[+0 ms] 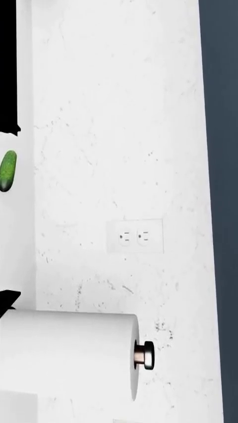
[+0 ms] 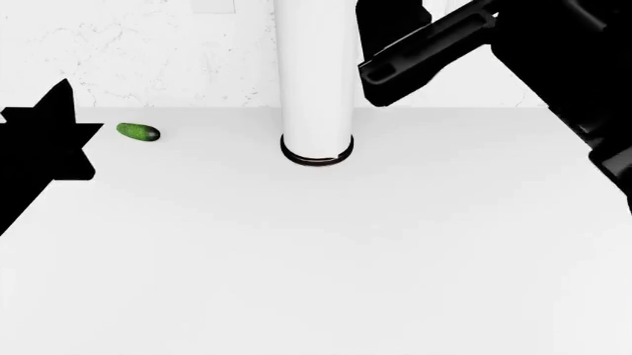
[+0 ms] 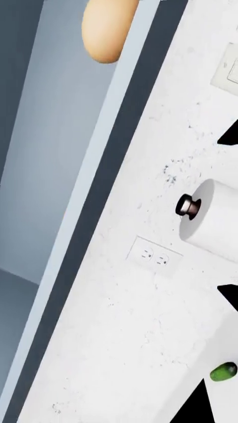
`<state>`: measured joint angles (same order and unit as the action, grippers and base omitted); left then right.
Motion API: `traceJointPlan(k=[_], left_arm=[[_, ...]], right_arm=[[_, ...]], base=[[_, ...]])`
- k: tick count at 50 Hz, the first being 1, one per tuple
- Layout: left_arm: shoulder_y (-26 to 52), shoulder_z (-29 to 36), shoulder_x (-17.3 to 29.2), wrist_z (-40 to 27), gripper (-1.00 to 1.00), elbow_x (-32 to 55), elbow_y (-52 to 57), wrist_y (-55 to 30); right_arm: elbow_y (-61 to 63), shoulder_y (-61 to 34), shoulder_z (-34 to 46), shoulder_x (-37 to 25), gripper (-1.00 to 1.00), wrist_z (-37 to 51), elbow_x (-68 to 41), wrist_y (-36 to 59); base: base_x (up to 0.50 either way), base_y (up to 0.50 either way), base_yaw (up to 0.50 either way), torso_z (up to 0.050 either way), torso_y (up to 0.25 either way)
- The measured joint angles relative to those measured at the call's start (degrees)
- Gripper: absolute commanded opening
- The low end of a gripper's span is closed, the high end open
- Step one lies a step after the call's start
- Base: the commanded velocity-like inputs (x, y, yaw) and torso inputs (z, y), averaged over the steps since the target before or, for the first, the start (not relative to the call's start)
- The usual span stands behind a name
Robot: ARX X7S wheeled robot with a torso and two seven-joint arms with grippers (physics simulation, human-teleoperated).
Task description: Pick the egg from the counter and place it in the cabinet.
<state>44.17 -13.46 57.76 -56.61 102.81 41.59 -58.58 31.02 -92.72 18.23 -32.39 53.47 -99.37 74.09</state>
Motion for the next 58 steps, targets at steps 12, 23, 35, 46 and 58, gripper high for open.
traceJointPlan(k=[12,23,35,46,58], left_arm=[[-0.03,0.33,-0.24,0.28,1.0,-0.52,-0.09,0.12],[-0.19,0.43,-0.42,0.72,1.0,-1.14,-0.15,0.2],[0.39,1.21,-0.71,1.05,1.0,-1.71,-0.36,0.26],[1.82,2.91,-1.29,1.11,1.0,-2.27,-0.76,0.18],[4.15,5.49,-2.23,0.85,1.0,-2.78,-1.31,-0.04]], right_arm=[[2.46,3.78,-0.48,-0.8,1.0,-1.37,2.46,-1.13],[3.96,6.07,-0.65,-1.39,1.0,-2.76,4.41,-1.92],[5.18,8.32,-0.48,-1.75,1.0,-4.15,6.3,-2.7],[6.41,10.06,-0.29,-2.18,1.0,-4.43,6.87,-3.39],[7.86,11.08,0.15,-2.52,1.0,-3.01,5.69,-4.01]], base=[[0.0,0.0,0.0,0.0,0.0],[0.0,0.0,0.0,0.0,0.0],[0.0,0.0,0.0,0.0,0.0],[0.0,0.0,0.0,0.0,0.0],[0.0,0.0,0.0,0.0,0.0]])
